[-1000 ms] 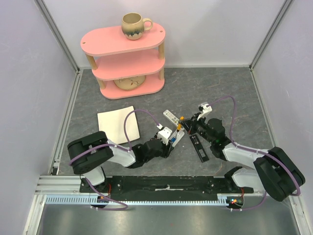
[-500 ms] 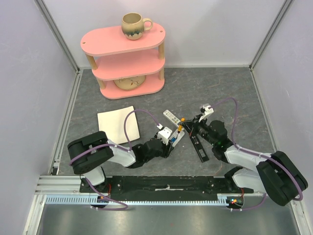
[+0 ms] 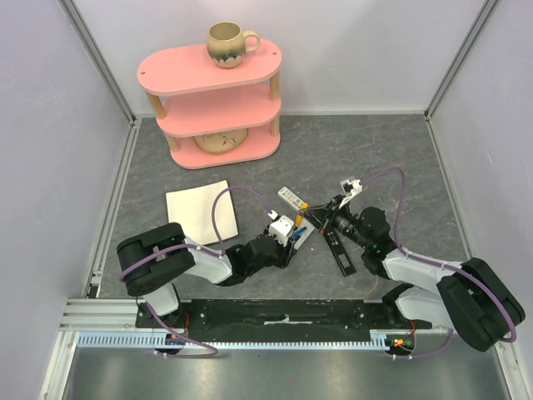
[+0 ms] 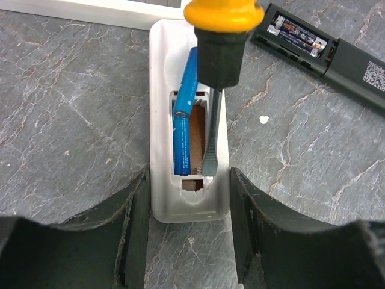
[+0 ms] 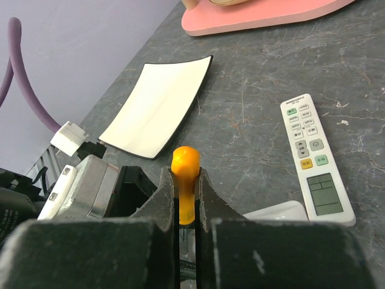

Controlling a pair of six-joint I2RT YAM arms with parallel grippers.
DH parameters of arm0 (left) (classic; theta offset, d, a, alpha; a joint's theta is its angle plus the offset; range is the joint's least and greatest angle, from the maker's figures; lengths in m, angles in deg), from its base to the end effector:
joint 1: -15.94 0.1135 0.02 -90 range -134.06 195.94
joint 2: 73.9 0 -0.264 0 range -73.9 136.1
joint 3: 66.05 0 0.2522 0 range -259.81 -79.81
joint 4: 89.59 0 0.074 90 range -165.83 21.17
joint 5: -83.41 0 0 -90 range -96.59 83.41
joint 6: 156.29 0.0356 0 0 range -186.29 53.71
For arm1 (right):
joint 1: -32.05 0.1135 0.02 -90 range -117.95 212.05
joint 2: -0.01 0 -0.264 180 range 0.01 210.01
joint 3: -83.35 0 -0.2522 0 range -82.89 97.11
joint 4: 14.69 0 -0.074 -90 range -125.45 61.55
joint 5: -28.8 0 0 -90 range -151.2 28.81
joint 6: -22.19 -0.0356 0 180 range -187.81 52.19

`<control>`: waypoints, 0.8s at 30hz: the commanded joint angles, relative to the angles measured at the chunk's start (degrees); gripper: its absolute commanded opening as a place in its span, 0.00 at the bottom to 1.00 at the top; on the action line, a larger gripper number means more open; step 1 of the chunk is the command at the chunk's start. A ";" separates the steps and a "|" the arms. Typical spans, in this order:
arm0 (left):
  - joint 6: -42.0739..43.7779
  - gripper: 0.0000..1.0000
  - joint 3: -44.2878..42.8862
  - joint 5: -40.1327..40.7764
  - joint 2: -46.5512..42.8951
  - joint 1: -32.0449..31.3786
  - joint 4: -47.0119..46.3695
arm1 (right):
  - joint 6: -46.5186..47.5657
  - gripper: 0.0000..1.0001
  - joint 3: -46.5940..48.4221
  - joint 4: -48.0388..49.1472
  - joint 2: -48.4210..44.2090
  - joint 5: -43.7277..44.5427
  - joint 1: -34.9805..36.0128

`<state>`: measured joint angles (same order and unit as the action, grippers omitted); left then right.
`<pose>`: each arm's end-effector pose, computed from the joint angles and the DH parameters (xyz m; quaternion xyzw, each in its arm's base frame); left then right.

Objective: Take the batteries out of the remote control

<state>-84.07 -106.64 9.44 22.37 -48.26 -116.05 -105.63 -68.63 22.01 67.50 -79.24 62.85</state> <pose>0.1331 -0.2527 0.1148 0.2718 0.8128 -0.2378 0.4570 0.1845 0.1228 0.1919 -0.0642 0.7203 0.4778 0.4988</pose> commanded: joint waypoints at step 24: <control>-3.66 0.02 3.36 -3.11 4.45 0.31 17.90 | 4.95 0.00 5.95 -0.45 8.45 7.67 0.13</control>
<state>-84.09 -106.67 9.42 22.11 -48.26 -116.10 -100.15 -65.07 17.38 74.86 -71.83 62.94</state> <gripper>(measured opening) 0.535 0.064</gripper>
